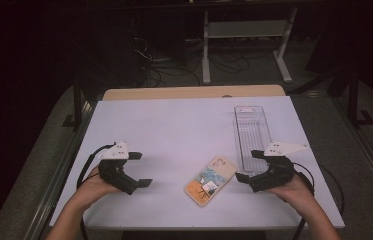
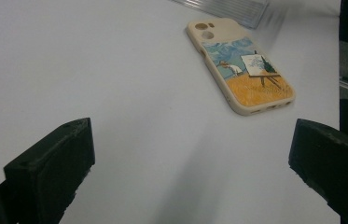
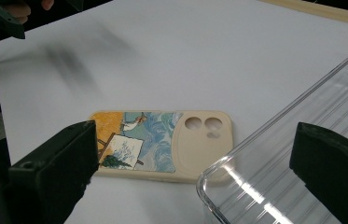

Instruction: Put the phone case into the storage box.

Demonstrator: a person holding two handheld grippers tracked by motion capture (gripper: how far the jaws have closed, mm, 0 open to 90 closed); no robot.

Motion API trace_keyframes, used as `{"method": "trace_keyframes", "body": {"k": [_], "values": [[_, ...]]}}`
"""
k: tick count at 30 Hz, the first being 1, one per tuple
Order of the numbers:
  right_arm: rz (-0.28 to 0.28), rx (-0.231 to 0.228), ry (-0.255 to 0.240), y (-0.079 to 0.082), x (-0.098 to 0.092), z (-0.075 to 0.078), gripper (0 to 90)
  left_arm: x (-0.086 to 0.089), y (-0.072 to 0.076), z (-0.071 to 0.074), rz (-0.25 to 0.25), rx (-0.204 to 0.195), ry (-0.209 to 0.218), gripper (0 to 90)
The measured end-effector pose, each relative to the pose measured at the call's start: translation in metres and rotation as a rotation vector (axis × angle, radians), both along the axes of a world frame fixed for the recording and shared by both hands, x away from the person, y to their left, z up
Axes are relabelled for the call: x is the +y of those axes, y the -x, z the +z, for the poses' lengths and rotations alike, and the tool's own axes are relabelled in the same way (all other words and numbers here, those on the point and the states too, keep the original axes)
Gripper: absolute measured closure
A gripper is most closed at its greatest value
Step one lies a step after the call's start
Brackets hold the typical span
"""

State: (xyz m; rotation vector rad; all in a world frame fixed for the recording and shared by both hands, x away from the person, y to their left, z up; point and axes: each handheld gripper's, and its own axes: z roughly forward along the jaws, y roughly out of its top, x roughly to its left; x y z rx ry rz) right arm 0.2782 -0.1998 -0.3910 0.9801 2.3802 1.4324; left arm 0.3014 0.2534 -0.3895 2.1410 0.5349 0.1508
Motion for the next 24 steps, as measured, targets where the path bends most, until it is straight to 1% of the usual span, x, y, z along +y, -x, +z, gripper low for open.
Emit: {"method": "trace_keyframes", "body": {"k": [4,8,11,13,19,20,22,24], "values": [[-0.002,-0.001,-0.006,0.0,-0.001,0.0,0.9,0.0,0.0,0.0,-0.001,0.003,0.01,0.0],[-0.002,0.0,-0.006,0.0,-0.001,0.001,0.9,0.0,0.0,0.0,-0.003,0.002,0.007,0.0],[0.002,0.003,0.001,0.0,0.0,0.0,0.9,0.0,0.0,0.001,-0.003,0.006,0.009,0.0],[0.004,0.001,0.006,0.0,0.001,0.0,0.9,-0.001,0.0,0.001,-0.005,0.003,0.0,0.0],[-0.001,0.015,0.015,-0.001,0.001,0.0,0.9,-0.005,0.0,0.002,-0.004,0.009,0.001,0.0],[0.0,0.015,0.017,-0.001,0.001,0.0,0.9,-0.006,0.0,0.002,-0.01,0.003,-0.002,0.0],[0.003,0.021,0.025,-0.001,0.002,0.0,0.9,-0.009,-0.001,0.003,-0.019,0.006,-0.007,0.0],[0.002,0.027,0.026,-0.001,0.002,0.0,0.9,-0.011,-0.001,0.003,-0.014,0.014,0.001,0.0]]}}
